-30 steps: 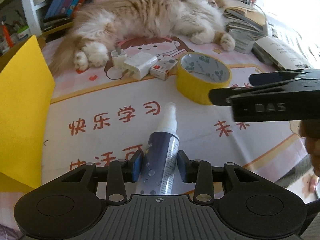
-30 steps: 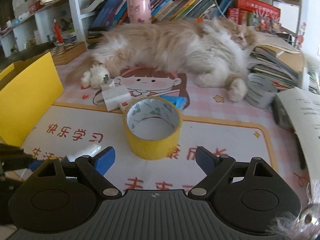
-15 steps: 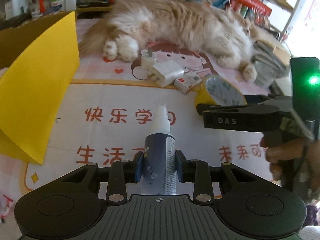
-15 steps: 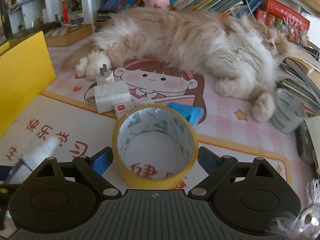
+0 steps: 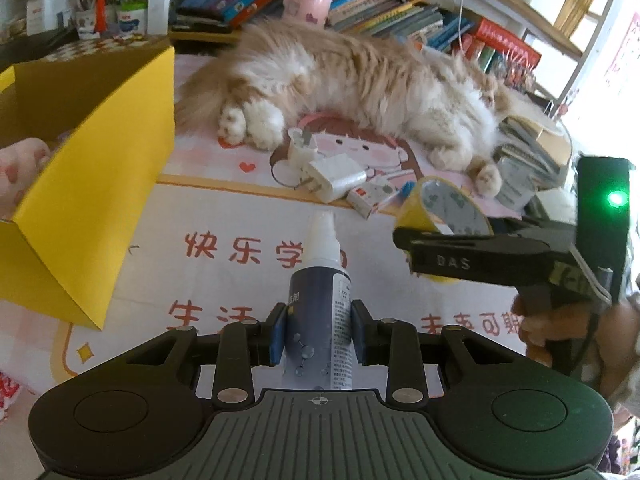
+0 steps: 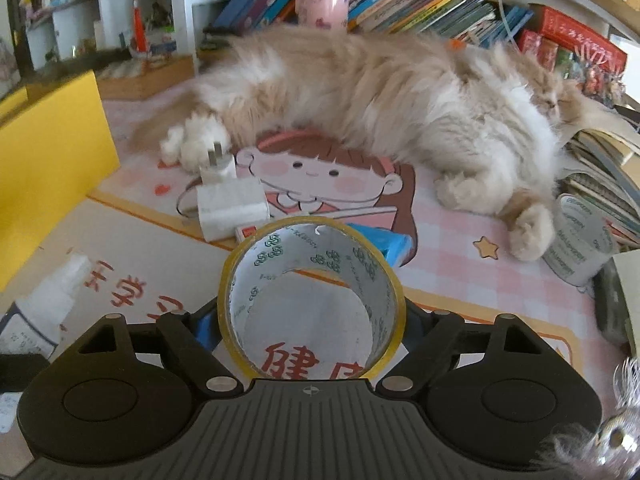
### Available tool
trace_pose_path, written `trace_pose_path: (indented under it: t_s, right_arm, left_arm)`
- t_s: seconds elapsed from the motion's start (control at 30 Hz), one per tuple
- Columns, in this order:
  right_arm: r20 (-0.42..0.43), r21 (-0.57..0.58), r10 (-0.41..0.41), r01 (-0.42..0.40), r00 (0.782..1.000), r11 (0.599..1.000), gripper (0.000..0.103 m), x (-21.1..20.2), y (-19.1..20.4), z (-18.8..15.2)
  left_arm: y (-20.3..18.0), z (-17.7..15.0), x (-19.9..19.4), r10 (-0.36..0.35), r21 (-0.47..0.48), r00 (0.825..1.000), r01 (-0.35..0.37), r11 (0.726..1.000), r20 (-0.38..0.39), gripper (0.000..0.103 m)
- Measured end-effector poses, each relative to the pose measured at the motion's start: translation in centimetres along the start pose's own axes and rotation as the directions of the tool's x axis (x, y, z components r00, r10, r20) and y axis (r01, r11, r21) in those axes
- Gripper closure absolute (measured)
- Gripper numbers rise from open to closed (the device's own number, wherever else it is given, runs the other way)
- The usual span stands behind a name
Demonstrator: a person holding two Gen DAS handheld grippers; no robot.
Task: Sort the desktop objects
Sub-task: 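Lift the spray bottle with the left tool while the right tool approaches the yellow tape roll, then carry the spray bottle with the left tool while the right tool carries the tape roll to the yellow box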
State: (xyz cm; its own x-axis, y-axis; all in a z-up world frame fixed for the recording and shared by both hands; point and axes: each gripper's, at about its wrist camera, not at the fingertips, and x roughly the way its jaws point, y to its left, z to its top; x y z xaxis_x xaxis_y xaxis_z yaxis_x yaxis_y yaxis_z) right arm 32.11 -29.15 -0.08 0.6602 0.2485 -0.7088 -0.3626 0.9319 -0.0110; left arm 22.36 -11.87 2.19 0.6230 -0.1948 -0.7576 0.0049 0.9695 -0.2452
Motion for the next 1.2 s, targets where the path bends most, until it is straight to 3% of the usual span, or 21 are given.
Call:
trace_pose_path:
  t_s: [0.47, 0.7, 1.2]
  right_arm:
    - [0.073, 0.105, 0.044, -0.052, 0.996, 0.993, 0.022, -8.2, 2.3, -0.7]
    - [0.091, 0.116, 0.062, -0.073, 0.994, 0.991, 0.022, -11.2, 5.4, -2.1]
    - [0.071, 0.085, 0.025, -0.031, 0.997, 0.996, 0.022, -13.9, 12.4, -4.9]
  left_arm:
    - [2.1, -0.9, -4.7, -0.069, -0.063, 0.992, 0.075, 0.995, 0.104, 0.072]
    - [3.3, -2.5, -6.4, -0.103, -0.049, 0.988, 0.109, 0.993, 0.113, 0.072]
    - [8.0, -6.5, -10.4, -0.119, -0.038, 0.988, 0.124, 0.992, 0.097, 0.072]
